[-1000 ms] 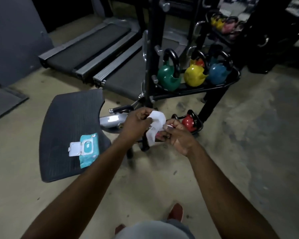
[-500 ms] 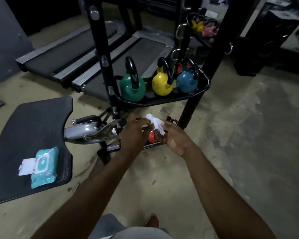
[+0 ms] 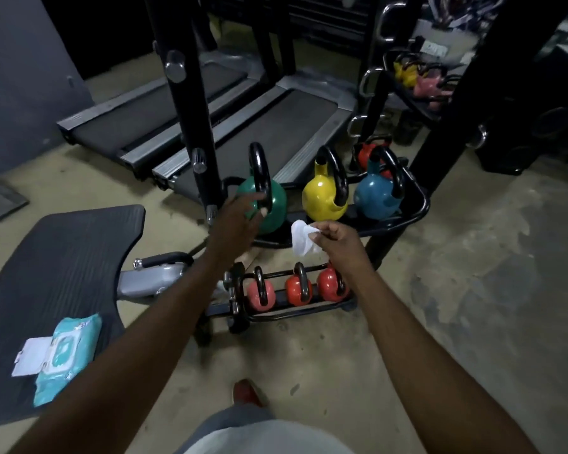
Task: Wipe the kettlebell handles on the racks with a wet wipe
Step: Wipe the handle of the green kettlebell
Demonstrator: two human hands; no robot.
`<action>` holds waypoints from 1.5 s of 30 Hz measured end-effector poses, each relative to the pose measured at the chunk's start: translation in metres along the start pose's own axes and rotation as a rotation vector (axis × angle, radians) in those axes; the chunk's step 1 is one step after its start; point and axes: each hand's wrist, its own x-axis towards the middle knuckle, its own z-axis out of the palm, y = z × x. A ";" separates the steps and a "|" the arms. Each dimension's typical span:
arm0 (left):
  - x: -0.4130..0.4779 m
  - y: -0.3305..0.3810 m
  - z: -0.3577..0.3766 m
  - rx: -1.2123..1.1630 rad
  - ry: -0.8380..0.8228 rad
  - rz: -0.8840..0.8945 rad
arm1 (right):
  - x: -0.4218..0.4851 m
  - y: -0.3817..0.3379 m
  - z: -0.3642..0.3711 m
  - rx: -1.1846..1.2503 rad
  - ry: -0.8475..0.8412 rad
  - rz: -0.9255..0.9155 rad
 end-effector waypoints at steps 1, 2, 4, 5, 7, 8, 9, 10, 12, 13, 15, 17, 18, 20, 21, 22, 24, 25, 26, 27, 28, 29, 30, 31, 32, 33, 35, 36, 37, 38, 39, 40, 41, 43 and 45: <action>0.022 -0.003 -0.001 0.001 0.009 0.024 | 0.011 -0.003 0.002 -0.052 0.014 -0.017; 0.044 -0.009 -0.001 -0.012 0.009 0.042 | 0.022 -0.006 0.004 -0.090 0.018 -0.043; 0.085 -0.016 -0.002 -0.028 0.006 0.041 | 0.041 -0.015 0.010 -0.140 0.015 -0.133; 0.102 -0.020 -0.002 -0.015 0.017 0.036 | 0.049 -0.020 0.013 -0.165 0.012 -0.176; 0.127 -0.021 -0.002 0.014 0.036 0.016 | 0.062 -0.026 0.019 -0.212 0.017 -0.259; 0.134 -0.020 -0.002 0.022 0.027 -0.009 | 0.067 -0.027 0.021 -0.248 0.026 -0.313; 0.139 -0.018 -0.002 0.035 -0.001 -0.042 | 0.072 -0.027 0.024 -0.297 0.034 -0.373; 0.144 -0.019 -0.002 0.054 -0.046 -0.075 | 0.076 -0.027 0.026 -0.351 0.043 -0.435; 0.150 -0.022 -0.002 0.054 -0.139 -0.145 | 0.086 -0.028 0.030 -0.432 0.071 -0.546; 0.151 -0.024 -0.003 0.032 -0.167 -0.174 | 0.090 -0.029 0.032 -0.448 0.075 -0.585; 0.154 -0.025 -0.005 -0.005 -0.178 -0.207 | 0.095 -0.033 0.035 -0.458 0.058 -0.630; 0.156 -0.022 -0.006 -0.031 -0.172 -0.259 | 0.101 -0.034 0.037 -0.499 -0.027 -0.686; 0.156 -0.021 -0.006 -0.056 -0.169 -0.286 | 0.105 -0.032 0.037 -0.552 -0.076 -0.727; 0.156 -0.020 -0.006 -0.096 -0.169 -0.314 | 0.111 -0.021 0.037 -0.658 -0.165 -0.799; 0.155 -0.019 -0.006 -0.112 -0.165 -0.312 | 0.114 -0.016 0.037 -0.693 -0.194 -0.832; 0.155 -0.019 -0.005 -0.124 -0.157 -0.315 | 0.118 -0.014 0.038 -0.723 -0.205 -0.871; 0.154 -0.018 -0.005 -0.130 -0.145 -0.318 | 0.126 -0.016 0.043 -0.785 -0.186 -0.957; 0.153 -0.015 -0.005 -0.131 -0.147 -0.326 | 0.128 -0.021 0.046 -0.818 -0.171 -1.007; 0.153 -0.014 -0.005 -0.134 -0.152 -0.335 | 0.129 -0.024 0.050 -0.861 -0.168 -1.068; 0.153 -0.013 -0.006 -0.140 -0.158 -0.340 | 0.127 -0.025 0.053 -0.919 -0.187 -1.139; 0.153 -0.011 -0.007 -0.140 -0.168 -0.348 | 0.124 -0.024 0.056 -0.993 -0.233 -1.207; 0.153 -0.009 -0.008 -0.127 -0.174 -0.355 | 0.121 -0.021 0.058 -1.067 -0.300 -1.267; 0.152 -0.009 -0.008 -0.112 -0.176 -0.358 | 0.117 -0.020 0.059 -1.126 -0.364 -1.307; 0.152 -0.008 -0.009 -0.102 -0.175 -0.361 | 0.116 -0.020 0.061 -1.170 -0.401 -1.329; 0.152 -0.007 -0.009 -0.108 -0.172 -0.368 | 0.117 -0.024 0.064 -1.196 -0.401 -1.338; 0.151 -0.006 -0.009 -0.121 -0.171 -0.373 | 0.118 -0.029 0.065 -1.207 -0.381 -1.335; 0.152 -0.006 -0.009 -0.137 -0.170 -0.375 | 0.119 -0.034 0.063 -1.198 -0.338 -1.312; 0.152 -0.008 -0.009 -0.135 -0.170 -0.374 | 0.119 -0.031 0.060 -1.191 -0.338 -1.311; 0.153 -0.009 -0.009 -0.130 -0.168 -0.372 | 0.119 -0.025 0.056 -1.178 -0.356 -1.325; 0.153 -0.011 -0.008 -0.130 -0.162 -0.377 | 0.120 -0.020 0.051 -1.164 -0.384 -1.326; 0.153 -0.011 -0.008 -0.131 -0.159 -0.381 | 0.123 -0.016 0.046 -1.145 -0.403 -1.294; 0.154 -0.012 -0.008 -0.132 -0.159 -0.382 | 0.127 -0.013 0.042 -1.107 -0.402 -1.221; 0.154 -0.012 -0.008 -0.131 -0.161 -0.384 | 0.130 -0.013 0.038 -1.041 -0.384 -1.128; 0.155 -0.013 -0.008 -0.137 -0.160 -0.397 | 0.131 -0.011 0.034 -0.824 -0.371 -0.896; 0.155 -0.014 -0.008 -0.166 -0.161 -0.408 | 0.126 -0.005 0.034 -0.469 -0.305 -0.648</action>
